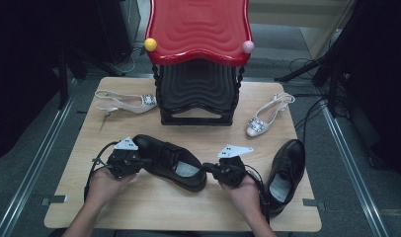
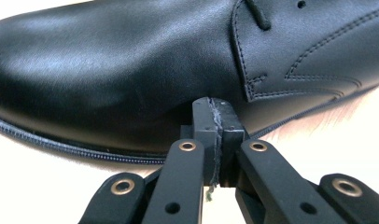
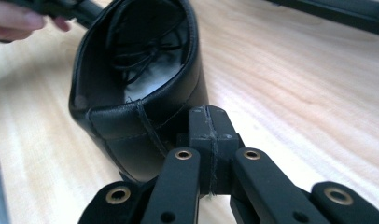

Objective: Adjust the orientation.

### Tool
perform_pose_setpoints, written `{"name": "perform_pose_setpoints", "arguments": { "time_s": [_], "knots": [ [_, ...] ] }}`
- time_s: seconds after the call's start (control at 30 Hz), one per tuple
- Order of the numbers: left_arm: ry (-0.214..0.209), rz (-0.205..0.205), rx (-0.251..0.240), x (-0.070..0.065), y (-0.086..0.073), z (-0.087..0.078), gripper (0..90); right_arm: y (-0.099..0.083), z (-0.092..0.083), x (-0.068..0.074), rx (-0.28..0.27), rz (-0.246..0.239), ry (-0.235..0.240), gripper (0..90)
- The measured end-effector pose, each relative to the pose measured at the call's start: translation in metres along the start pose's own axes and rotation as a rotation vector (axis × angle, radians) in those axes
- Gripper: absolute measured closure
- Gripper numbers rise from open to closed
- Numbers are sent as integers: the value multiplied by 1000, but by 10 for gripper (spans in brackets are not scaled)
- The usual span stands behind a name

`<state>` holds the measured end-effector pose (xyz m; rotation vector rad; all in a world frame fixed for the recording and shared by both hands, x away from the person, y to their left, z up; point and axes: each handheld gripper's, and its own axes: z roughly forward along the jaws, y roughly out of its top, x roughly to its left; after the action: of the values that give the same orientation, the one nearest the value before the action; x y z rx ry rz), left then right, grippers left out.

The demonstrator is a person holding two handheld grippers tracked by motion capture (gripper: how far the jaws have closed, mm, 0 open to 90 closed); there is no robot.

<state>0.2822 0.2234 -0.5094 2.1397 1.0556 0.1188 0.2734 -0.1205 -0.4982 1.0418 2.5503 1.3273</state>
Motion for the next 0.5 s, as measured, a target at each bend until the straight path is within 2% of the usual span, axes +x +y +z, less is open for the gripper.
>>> {"name": "perform_pose_setpoints", "arguments": {
  "time_s": [0.07,0.2,0.27,0.43,0.5],
  "knots": [
    [-11,-10,2,2,1,1,900,-2,-1,3,4,-1,7,900],
    [-34,-57,2,5,4,3,900,-5,-3,9,8,0,12,900],
    [-48,-48,8,5,6,5,900,-7,-5,13,15,-5,17,900],
    [-65,-64,2,6,9,9,900,-11,-8,22,29,-18,29,900],
    [-74,-57,8,6,14,12,900,-14,-9,28,36,-19,41,900]
  ]
}}
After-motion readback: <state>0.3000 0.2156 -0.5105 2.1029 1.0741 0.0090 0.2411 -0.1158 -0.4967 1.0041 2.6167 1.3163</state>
